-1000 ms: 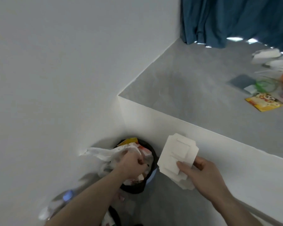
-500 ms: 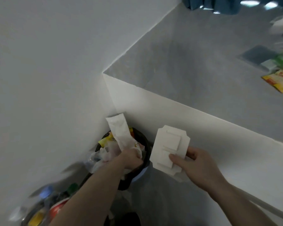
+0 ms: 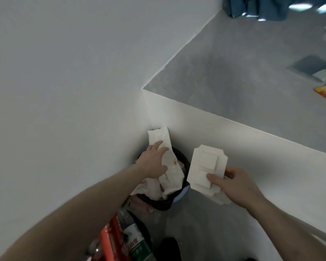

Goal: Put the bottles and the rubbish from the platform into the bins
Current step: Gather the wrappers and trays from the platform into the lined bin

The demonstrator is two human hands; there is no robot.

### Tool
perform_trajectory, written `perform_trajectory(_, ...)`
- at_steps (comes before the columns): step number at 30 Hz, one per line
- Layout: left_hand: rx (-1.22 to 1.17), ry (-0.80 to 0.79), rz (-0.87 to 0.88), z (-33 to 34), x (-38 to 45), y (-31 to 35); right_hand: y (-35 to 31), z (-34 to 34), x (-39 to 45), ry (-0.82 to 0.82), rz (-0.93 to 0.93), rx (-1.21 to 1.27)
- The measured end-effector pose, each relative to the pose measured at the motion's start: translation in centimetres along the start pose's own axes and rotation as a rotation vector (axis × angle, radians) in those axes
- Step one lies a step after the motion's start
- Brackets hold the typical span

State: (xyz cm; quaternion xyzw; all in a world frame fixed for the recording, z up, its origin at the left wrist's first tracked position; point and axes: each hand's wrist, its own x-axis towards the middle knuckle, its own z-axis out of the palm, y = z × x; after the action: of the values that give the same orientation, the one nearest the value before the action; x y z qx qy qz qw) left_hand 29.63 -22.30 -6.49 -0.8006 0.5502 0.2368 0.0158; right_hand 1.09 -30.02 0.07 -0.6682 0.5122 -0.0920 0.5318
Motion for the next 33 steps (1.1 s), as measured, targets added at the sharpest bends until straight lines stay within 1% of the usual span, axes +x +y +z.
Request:
perform_trajectory(2, 0.066, -0.123, -0.026, 1.6, 1.2, -0.1, 0.1, 0.0, 0.2, 0.000, 0.008, 0.011)
perform_trajectory(4, 0.105, -0.210, -0.064, 3.6, 2.2, -0.1, 0.4, 0.0, 0.5, 0.004, 0.014, 0.002)
perform_trajectory(6, 0.193, -0.250, -0.095, 6.6, 3.5, -0.6, 0.7, 0.0, 1.0, 0.013, 0.011, -0.012)
perform_trajectory(9, 0.303, -0.237, -0.164, 10.1, 4.7, -1.2, 1.5, 0.0, 1.7, 0.013, -0.002, -0.047)
perform_trajectory(12, 0.454, -0.342, -0.146, 12.9, 4.7, -1.9, 2.4, -0.1, 2.0, 0.001, 0.006, -0.064)
perform_trajectory(16, 0.460, -0.421, -0.176, 15.4, 4.9, -2.7, 2.6, -0.4, 2.3, 0.004, 0.024, -0.059)
perform_trajectory(19, 0.381, -0.461, -0.156, 12.5, 4.4, -1.3, 1.9, 0.1, 2.6, -0.014, 0.026, -0.079)
perform_trajectory(21, 0.291, -0.412, -0.092, 9.7, 3.1, -0.3, 1.4, 0.9, 2.6, -0.039, 0.028, -0.077)
perform_trajectory(24, 0.172, -0.243, -0.007, 5.9, -0.3, -0.4, 0.8, 2.6, 2.7, -0.090, 0.038, -0.081)
perform_trajectory(26, 0.154, -0.136, 0.018, 3.0, -3.5, -1.2, 0.5, 3.8, 2.9, -0.114, 0.054, -0.094)
perform_trajectory(29, 0.133, -0.062, -0.020, -1.4, -8.7, -2.6, -0.1, 5.7, 3.0, -0.124, 0.100, -0.066)
perform_trajectory(33, 0.044, 0.010, -0.103, -4.7, -14.7, -5.0, -0.6, 9.1, 3.4, -0.064, 0.184, -0.049)
